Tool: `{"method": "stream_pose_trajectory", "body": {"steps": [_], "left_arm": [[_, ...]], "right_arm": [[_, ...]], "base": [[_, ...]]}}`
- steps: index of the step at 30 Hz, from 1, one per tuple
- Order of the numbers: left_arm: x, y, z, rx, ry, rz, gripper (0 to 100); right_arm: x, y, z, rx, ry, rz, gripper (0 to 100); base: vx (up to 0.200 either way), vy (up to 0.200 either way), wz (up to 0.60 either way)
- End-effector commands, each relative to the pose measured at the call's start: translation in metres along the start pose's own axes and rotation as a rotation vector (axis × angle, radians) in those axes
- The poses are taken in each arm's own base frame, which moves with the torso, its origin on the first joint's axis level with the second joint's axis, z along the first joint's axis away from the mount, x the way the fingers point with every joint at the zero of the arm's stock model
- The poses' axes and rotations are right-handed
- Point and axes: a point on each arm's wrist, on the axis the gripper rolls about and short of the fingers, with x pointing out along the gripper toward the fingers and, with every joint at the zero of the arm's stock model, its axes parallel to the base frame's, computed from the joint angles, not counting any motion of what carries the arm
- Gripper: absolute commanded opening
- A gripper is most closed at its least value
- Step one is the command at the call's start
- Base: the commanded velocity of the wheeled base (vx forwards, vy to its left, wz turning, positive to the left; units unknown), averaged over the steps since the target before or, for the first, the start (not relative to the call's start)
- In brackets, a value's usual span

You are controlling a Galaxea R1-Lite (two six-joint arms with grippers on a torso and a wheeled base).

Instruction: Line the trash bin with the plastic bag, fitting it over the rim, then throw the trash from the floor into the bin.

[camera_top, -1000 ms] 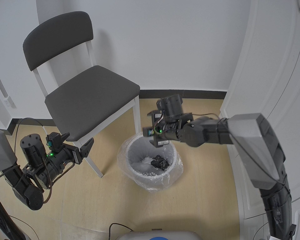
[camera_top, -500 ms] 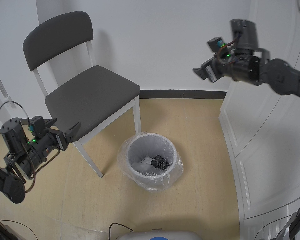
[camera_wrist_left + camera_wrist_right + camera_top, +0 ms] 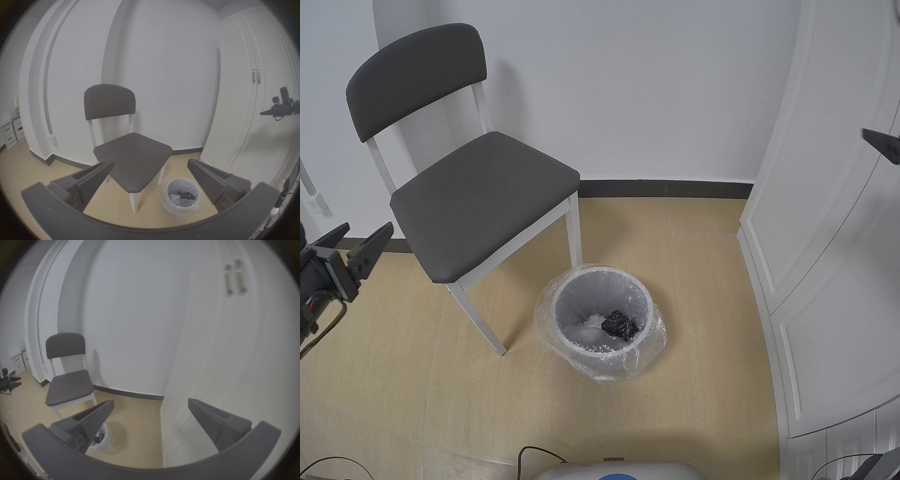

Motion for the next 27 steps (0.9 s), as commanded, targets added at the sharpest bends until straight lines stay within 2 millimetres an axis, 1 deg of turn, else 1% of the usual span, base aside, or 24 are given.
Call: {"method": "stream_pose_trajectory", "body": {"steps": [1, 2, 3, 5, 7, 8, 9, 10, 13, 14, 15, 17, 18, 19, 20, 21, 22, 23, 24, 25, 26, 27], "left_arm": [[-0.139, -0.015, 0.008, -0.002, -0.203, 0.015, 100], [-0.141, -0.015, 0.008, -0.002, -0.207, 0.013, 100], [-0.153, -0.016, 0.002, -0.003, -0.215, 0.008, 100], [-0.164, -0.017, -0.006, -0.002, -0.216, 0.004, 100], [-0.173, -0.018, -0.017, 0.005, -0.21, 0.003, 100], [-0.176, -0.018, -0.021, 0.014, -0.206, 0.003, 100], [-0.176, -0.018, -0.021, 0.014, -0.206, 0.003, 100], [-0.18, -0.019, -0.028, 0.03, -0.202, 0.018, 100], [-0.183, -0.019, -0.036, 0.033, -0.202, 0.044, 100], [-0.185, -0.02, -0.044, 0.037, -0.201, 0.064, 100], [-0.186, -0.021, -0.048, 0.037, -0.198, 0.07, 100], [-0.189, -0.021, -0.064, 0.041, -0.182, 0.094, 100], [-0.19, -0.021, -0.067, 0.043, -0.179, 0.097, 100], [-0.188, -0.02, -0.076, 0.044, -0.155, 0.111, 100], [-0.187, -0.019, -0.08, 0.044, -0.14, 0.117, 100], [-0.187, -0.019, -0.081, 0.044, -0.138, 0.119, 100], [-0.186, -0.017, -0.091, 0.039, -0.115, 0.138, 100], [-0.186, -0.017, -0.091, 0.039, -0.115, 0.138, 100], [-0.184, -0.014, -0.113, 0.045, -0.076, 0.178, 100], [-0.182, -0.013, -0.12, 0.053, -0.052, 0.194, 100], [-0.178, -0.009, -0.14, 0.075, 0.019, 0.267, 100], [-0.178, -0.009, -0.14, 0.068, 0.016, 0.293, 100]], "right_arm": [[-0.2, -0.018, -0.118, 0.234, -0.268, -0.101, 100], [-0.202, -0.018, -0.121, 0.233, -0.276, -0.097, 100], [-0.212, -0.014, -0.139, 0.23, -0.298, -0.064, 100], [-0.219, -0.012, -0.156, 0.23, -0.316, -0.035, 100], [-0.212, -0.011, -0.171, 0.244, -0.278, -0.027, 100], [-0.209, -0.01, -0.174, 0.257, -0.26, -0.026, 100], [-0.209, -0.01, -0.174, 0.257, -0.26, -0.026, 100], [-0.206, -0.01, -0.18, 0.284, -0.239, -0.006, 100], [-0.209, -0.012, -0.19, 0.295, -0.25, 0.122, 100], [-0.207, -0.011, -0.2, 0.278, -0.232, 0.166, 100], [-0.205, -0.01, -0.205, 0.276, -0.212, 0.158, 100], [-0.197, -0.006, -0.226, 0.245, -0.157, 0.144, 100], [-0.194, -0.005, -0.231, 0.231, -0.14, 0.14, 100], [-0.187, -0.003, -0.247, 0.182, -0.083, 0.131, 100], [-0.183, -0.002, -0.255, 0.149, -0.054, 0.117, 100], [-0.183, -0.002, -0.257, 0.145, -0.048, 0.113, 100], [-0.177, -0.001, -0.271, 0.11, -0.013, 0.054, 100], [-0.177, -0.001, -0.271, 0.11, -0.013, 0.054, 100], [-0.17, -0.001, -0.285, 0.087, -0.006, -0.007, 100], [-0.169, -0.001, -0.285, 0.092, -0.023, -0.016, 100], [-0.169, -0.001, -0.283, 0.108, -0.042, -0.032, 100], [-0.169, -0.001, -0.284, 0.116, -0.036, -0.032, 100]], "base": [[0.0, 0.0, 0.0], [0.0, 0.0, 0.0], [0.0, 0.0, 0.0], [0.0, 0.0, 0.0], [0.0, 0.0, 0.0], [0.0, 0.0, 0.0], [0.0, 0.0, 0.0], [0.0, 0.0, 0.0], [0.0, 0.0, 0.0], [0.0, 0.0, 0.0], [0.0, 0.0, 0.0], [0.0, 0.0, 0.0], [0.0, 0.0, 0.0], [0.0, 0.0, 0.0], [0.0, 0.0, 0.0], [0.0, 0.0, 0.0], [0.0, 0.0, 0.0], [0.0, 0.0, 0.0], [0.0, 0.0, 0.0], [0.0, 0.0, 0.0], [0.0, 0.0, 0.0], [0.0, 0.0, 0.0]]}}
